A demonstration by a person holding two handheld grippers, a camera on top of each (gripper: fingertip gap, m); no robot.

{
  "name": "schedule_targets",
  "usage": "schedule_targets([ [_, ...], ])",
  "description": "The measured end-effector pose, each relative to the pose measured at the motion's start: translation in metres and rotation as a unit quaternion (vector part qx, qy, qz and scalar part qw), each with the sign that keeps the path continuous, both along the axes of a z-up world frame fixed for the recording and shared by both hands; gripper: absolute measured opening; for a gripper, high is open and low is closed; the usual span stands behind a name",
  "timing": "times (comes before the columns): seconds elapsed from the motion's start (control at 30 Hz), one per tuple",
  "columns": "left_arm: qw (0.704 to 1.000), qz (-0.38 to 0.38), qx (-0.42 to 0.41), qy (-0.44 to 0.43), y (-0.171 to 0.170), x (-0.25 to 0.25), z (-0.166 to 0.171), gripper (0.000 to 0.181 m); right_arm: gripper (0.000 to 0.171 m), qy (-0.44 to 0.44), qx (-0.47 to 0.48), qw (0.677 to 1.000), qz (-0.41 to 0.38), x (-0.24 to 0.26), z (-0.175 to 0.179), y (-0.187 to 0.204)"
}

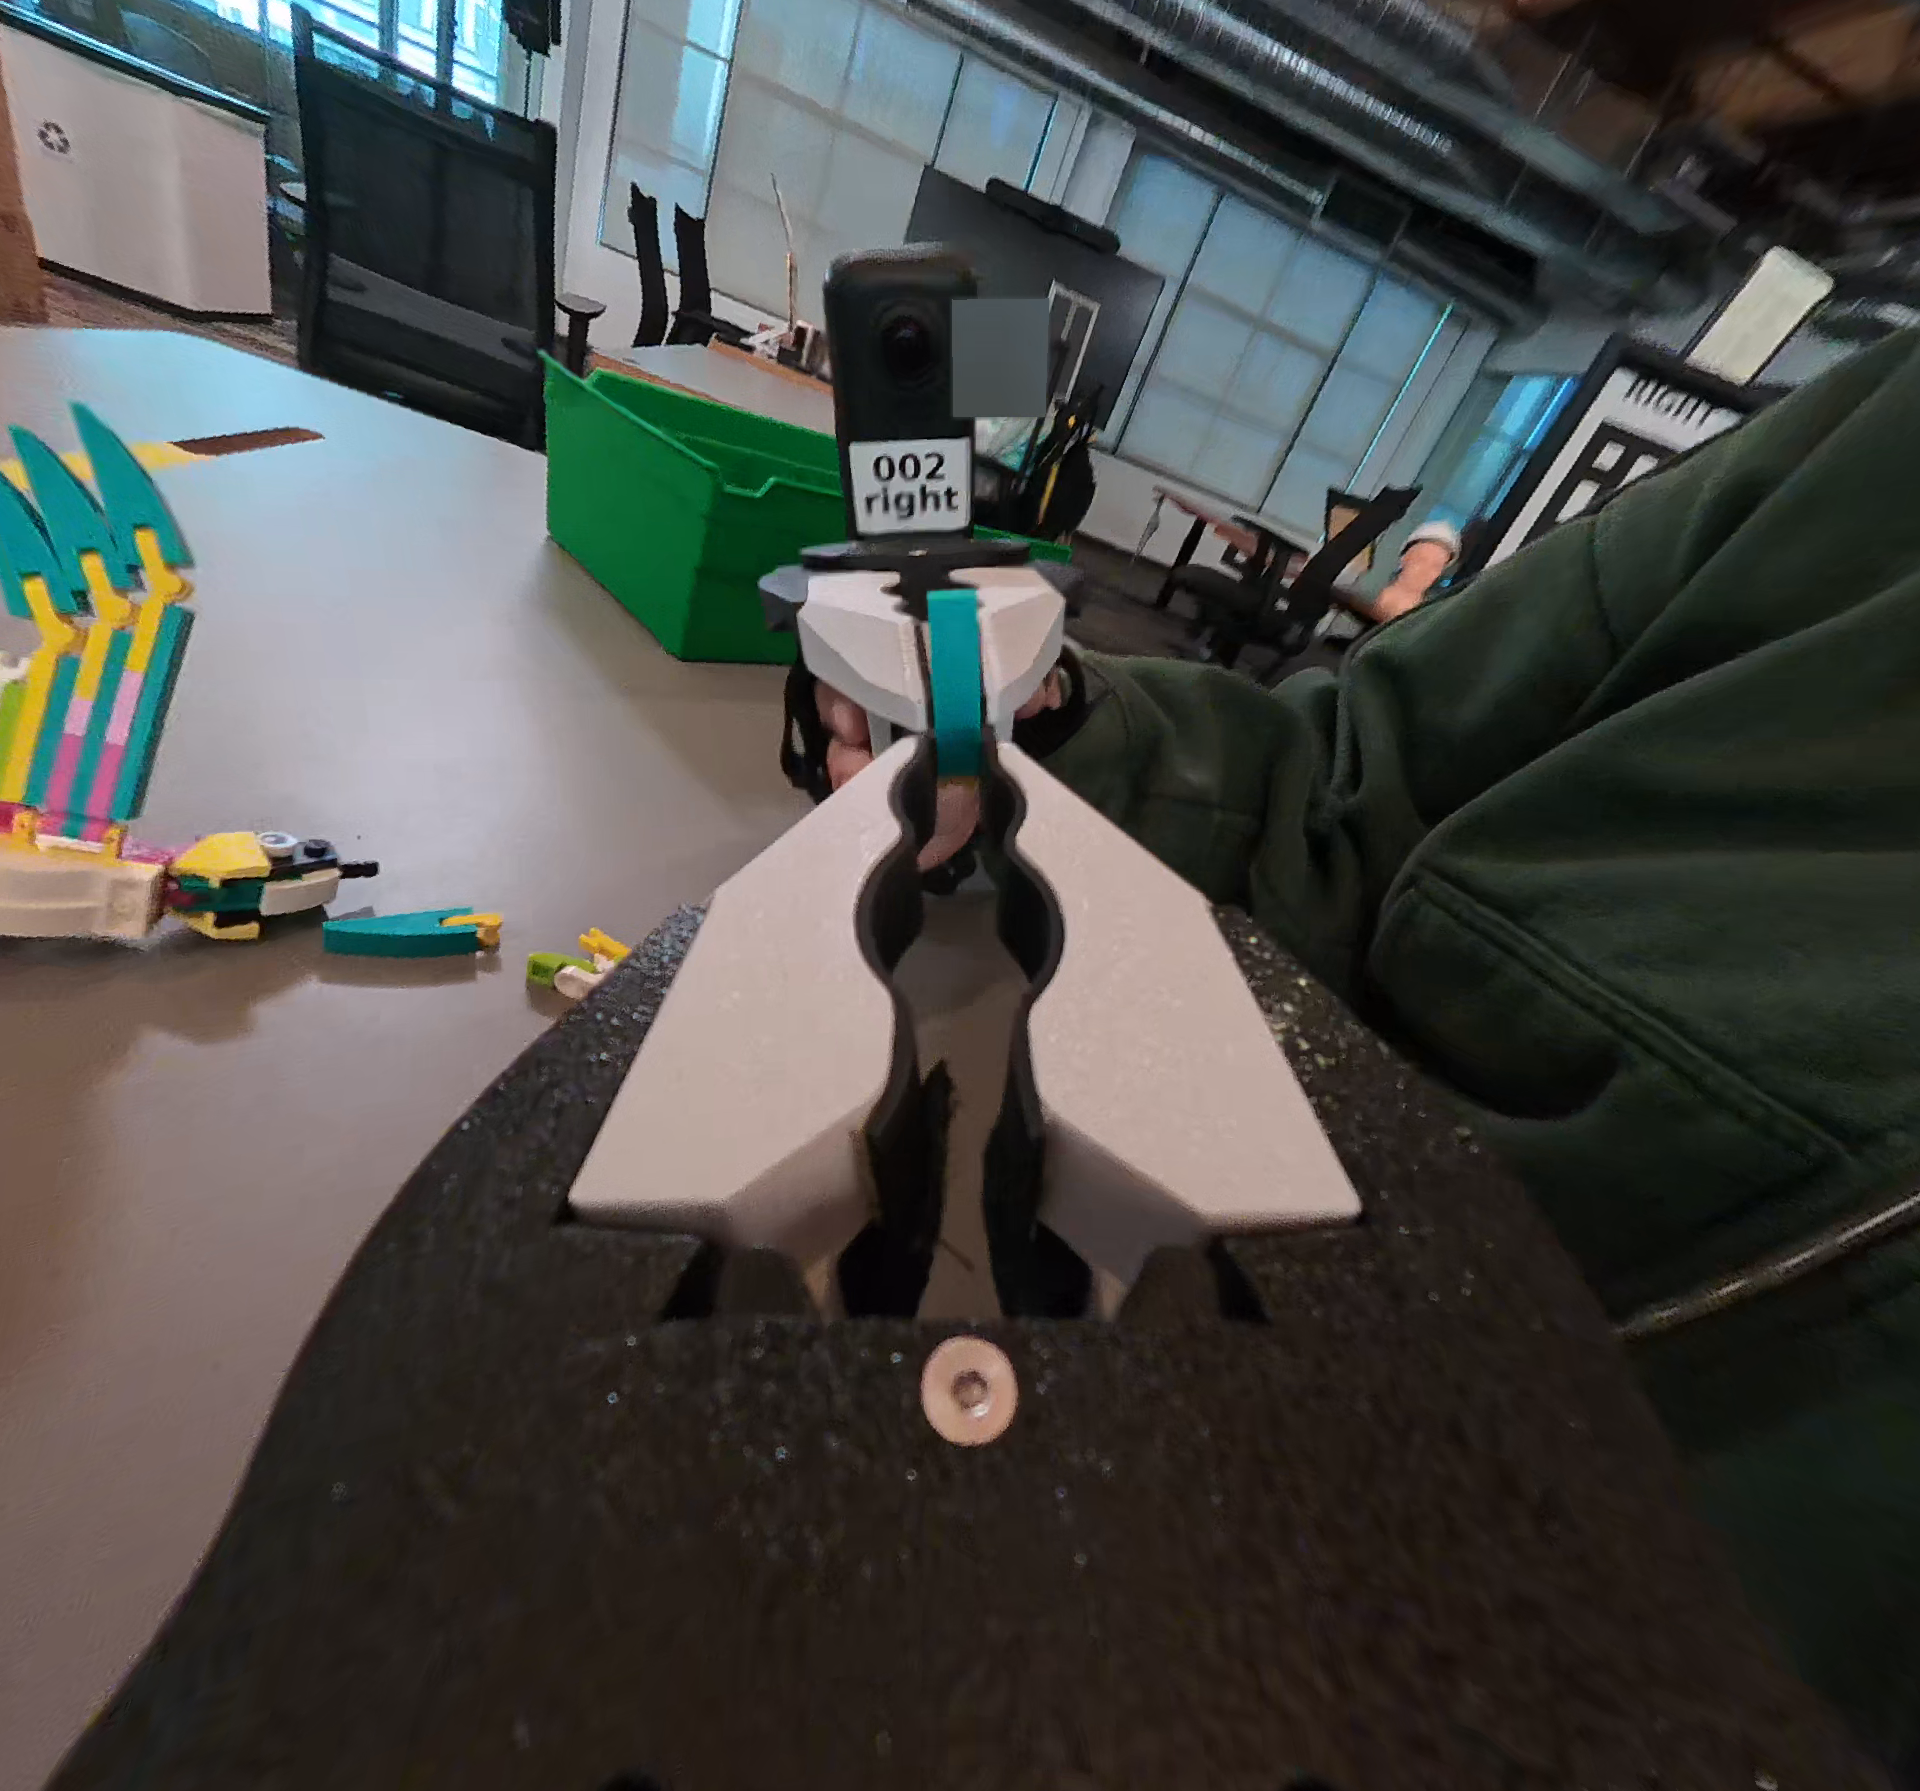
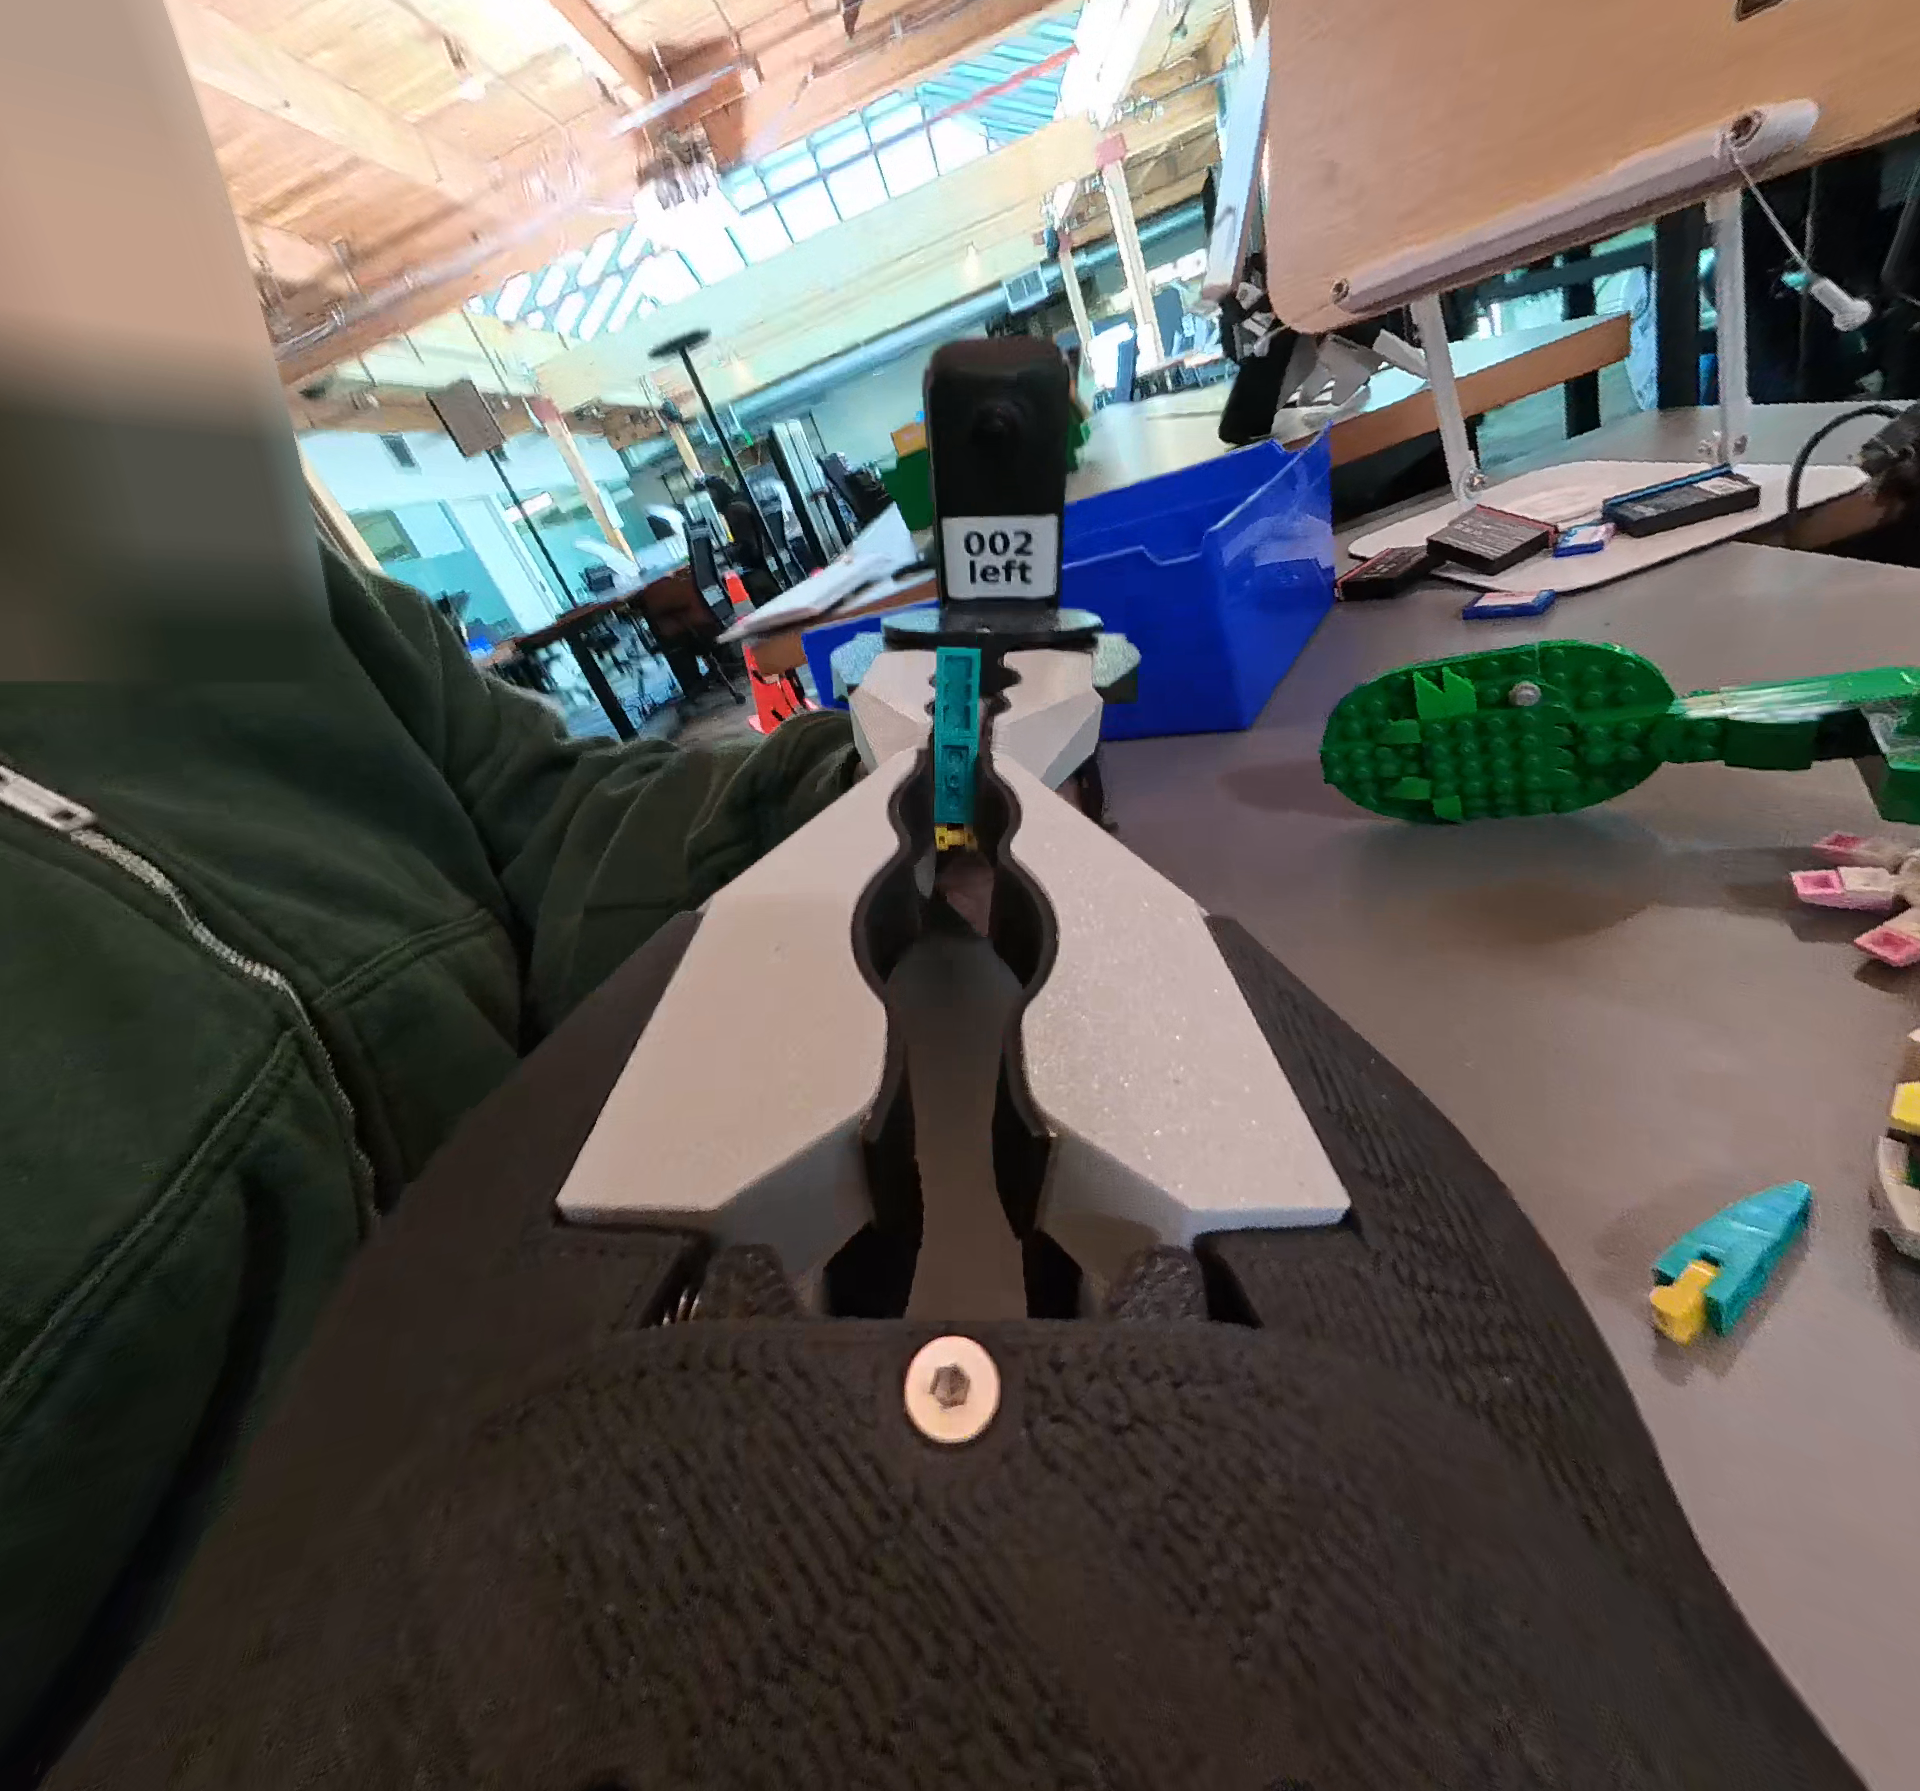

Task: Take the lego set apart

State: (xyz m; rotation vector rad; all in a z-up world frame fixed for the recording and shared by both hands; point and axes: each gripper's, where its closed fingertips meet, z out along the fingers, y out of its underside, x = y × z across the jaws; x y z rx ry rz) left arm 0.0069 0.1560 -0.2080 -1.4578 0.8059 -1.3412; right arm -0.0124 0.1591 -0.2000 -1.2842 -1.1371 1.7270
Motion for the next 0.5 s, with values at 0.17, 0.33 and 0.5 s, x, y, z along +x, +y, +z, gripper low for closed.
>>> schedule_targets([
  [0.17,0.999,-0.005,0.012,0.036,-0.004,0.003,-0.007,0.006,0.005,-0.033,0.043,0.998,0.012,0.006,-0.007,-0.004],
  [0.33,0.997,-0.015,0.019,0.069,-0.007,0.003,-0.014,0.006,0.005,-0.06,0.067,0.996,0.025,0.01,-0.015,-0.007],
  [0.5,0.994,-0.025,0.02,0.1,-0.01,0.006,-0.024,0.006,0.005,-0.093,0.094,0.991,0.036,0.017,-0.026,-0.01],
])
